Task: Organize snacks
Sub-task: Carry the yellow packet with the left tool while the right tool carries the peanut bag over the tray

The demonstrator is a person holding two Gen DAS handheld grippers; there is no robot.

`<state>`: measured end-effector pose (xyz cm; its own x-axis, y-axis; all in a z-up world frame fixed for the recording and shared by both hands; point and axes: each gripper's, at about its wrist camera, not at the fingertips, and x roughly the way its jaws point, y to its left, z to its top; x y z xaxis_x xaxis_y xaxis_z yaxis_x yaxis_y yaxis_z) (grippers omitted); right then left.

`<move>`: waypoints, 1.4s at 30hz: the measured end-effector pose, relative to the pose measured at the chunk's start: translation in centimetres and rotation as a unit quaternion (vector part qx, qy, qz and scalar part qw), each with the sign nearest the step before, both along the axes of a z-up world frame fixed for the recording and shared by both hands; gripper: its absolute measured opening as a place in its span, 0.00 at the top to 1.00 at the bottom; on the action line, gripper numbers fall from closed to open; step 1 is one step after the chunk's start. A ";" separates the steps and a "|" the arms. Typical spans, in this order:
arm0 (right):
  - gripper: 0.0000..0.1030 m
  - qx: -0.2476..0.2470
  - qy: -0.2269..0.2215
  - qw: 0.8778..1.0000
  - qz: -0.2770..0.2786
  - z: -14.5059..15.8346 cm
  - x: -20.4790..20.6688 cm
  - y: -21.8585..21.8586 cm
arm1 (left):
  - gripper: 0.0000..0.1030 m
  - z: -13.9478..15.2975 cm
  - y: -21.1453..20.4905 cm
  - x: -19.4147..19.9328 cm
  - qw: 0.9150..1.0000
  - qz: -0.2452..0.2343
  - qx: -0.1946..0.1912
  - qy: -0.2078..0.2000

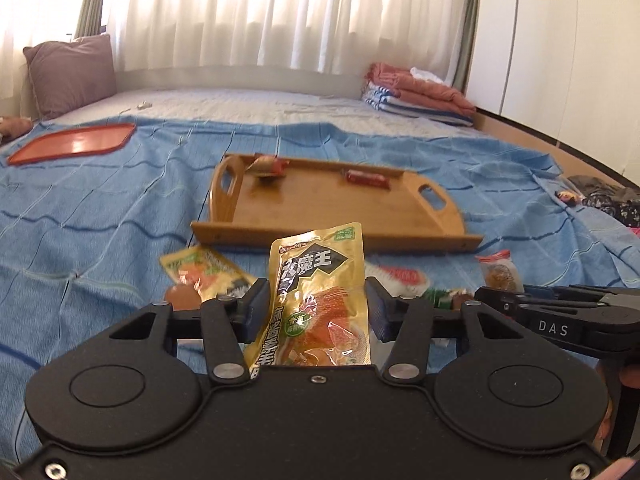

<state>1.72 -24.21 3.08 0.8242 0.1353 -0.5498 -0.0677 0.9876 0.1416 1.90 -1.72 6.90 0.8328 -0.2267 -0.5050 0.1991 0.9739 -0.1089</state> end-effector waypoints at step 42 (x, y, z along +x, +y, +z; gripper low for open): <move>0.61 0.013 0.068 0.997 -0.027 -0.5 25.2 -3.1 | 0.53 -3.0 0.7 28.9 0.994 0.042 0.065 0.075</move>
